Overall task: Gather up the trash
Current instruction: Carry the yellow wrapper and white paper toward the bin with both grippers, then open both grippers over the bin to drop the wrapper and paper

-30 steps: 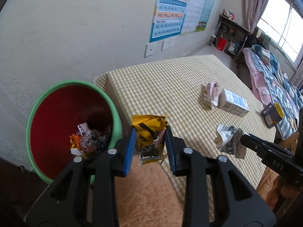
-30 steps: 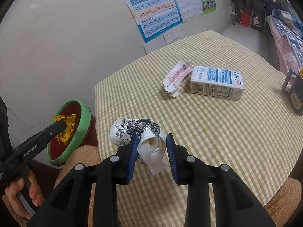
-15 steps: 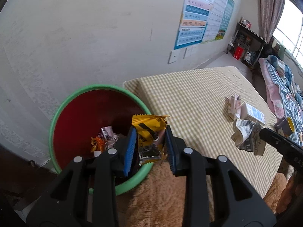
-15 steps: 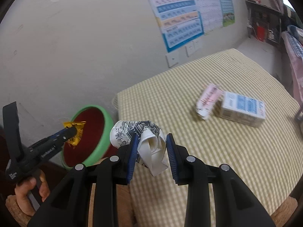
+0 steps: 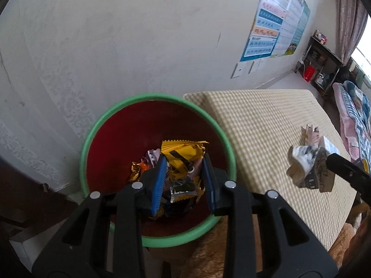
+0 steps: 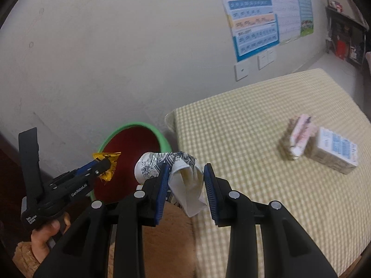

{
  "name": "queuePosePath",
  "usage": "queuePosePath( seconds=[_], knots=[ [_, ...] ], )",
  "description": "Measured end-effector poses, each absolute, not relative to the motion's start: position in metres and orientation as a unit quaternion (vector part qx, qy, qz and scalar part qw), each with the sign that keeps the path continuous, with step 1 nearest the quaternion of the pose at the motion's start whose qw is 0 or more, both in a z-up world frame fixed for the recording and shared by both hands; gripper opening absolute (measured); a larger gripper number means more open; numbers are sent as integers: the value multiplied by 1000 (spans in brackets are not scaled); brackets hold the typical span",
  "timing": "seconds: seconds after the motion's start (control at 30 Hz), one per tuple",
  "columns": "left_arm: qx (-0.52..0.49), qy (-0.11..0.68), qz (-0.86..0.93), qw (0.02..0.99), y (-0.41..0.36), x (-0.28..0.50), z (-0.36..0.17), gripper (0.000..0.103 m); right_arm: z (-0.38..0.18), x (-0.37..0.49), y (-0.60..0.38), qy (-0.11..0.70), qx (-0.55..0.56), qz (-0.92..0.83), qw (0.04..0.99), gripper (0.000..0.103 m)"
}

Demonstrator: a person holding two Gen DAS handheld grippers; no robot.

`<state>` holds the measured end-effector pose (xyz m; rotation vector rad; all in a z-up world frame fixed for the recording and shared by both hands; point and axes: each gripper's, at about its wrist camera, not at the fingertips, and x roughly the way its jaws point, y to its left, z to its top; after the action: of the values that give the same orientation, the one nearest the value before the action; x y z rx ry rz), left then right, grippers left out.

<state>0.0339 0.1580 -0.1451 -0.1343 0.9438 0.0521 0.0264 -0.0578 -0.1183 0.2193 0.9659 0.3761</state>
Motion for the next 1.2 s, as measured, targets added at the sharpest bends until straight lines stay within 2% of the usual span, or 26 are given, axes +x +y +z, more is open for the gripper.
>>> queuePosePath(
  seconds=[0.67,0.8,0.83,0.9,1.03,1.1,1.2],
  knots=[
    [-103,467,68,876,200,33,-166,30,-123,72,39,488,95,262,828,32],
    [-107,468,73,874,203,34,-167,30,-123,75,46,484,96,267,828,39],
    [-108,467,76,874,204,34,-167,33,-123,76,46,482,100,272,827,42],
    [-112,467,78,874,205,34,-168,54,-123,79,43,482,106,281,823,45],
    [-108,469,81,873,204,35,-169,60,-123,77,26,476,118,274,828,45],
    [-105,469,81,873,201,35,-169,67,-125,75,11,475,125,268,829,45],
    [-100,470,75,874,195,34,-168,71,-127,69,-19,470,112,248,840,48]
  ],
)
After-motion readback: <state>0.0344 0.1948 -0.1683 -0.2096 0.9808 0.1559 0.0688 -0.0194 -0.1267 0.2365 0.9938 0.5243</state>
